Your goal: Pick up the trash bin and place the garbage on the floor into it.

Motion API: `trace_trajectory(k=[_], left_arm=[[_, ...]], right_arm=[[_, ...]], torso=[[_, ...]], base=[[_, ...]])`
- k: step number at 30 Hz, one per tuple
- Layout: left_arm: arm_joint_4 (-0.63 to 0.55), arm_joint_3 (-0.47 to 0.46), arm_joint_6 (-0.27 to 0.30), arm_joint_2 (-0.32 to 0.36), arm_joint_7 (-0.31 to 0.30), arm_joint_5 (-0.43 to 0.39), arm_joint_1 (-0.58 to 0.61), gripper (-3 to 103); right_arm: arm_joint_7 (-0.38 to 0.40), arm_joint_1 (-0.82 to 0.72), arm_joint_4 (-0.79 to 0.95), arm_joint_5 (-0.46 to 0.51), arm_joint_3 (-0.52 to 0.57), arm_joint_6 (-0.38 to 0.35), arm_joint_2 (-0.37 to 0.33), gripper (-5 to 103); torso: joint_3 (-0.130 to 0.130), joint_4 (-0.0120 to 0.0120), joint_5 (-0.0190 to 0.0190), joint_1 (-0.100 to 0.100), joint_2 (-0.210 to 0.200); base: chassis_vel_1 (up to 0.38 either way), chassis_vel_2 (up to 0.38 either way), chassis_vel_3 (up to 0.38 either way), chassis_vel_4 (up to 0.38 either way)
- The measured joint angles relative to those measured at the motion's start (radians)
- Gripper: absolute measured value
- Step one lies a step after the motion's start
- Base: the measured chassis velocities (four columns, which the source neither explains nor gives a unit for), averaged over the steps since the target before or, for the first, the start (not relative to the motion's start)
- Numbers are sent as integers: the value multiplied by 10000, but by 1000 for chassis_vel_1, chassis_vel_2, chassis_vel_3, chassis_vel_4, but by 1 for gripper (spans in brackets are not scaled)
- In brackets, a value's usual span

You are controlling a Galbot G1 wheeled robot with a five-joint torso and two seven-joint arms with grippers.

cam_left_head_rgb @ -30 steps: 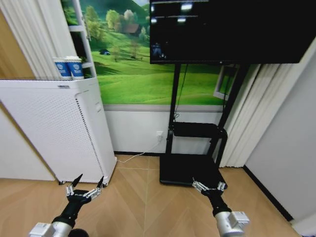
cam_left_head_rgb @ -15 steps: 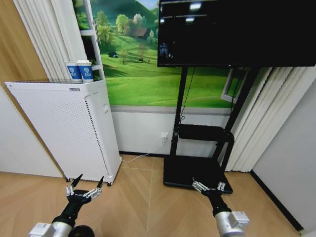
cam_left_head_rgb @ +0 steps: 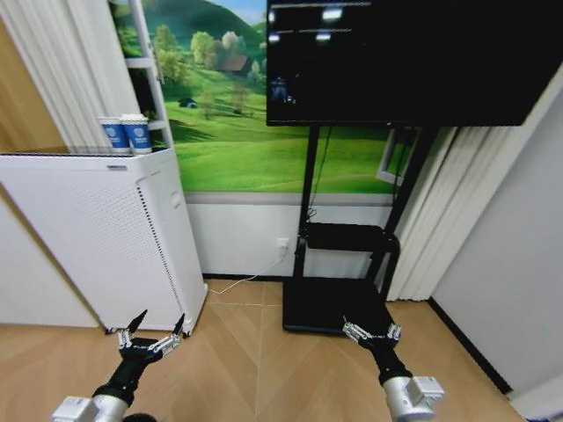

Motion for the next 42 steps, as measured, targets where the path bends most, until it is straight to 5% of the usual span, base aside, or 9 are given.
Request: trace_trajectory(k=[42], left_arm=[[-1, 0, 0, 0, 0, 0, 0, 100]], right_arm=[[0, -2, 0, 0, 0, 0, 0, 100]], torso=[[41, -2, 0, 57, 110]], base=[[29, -55, -53, 29]])
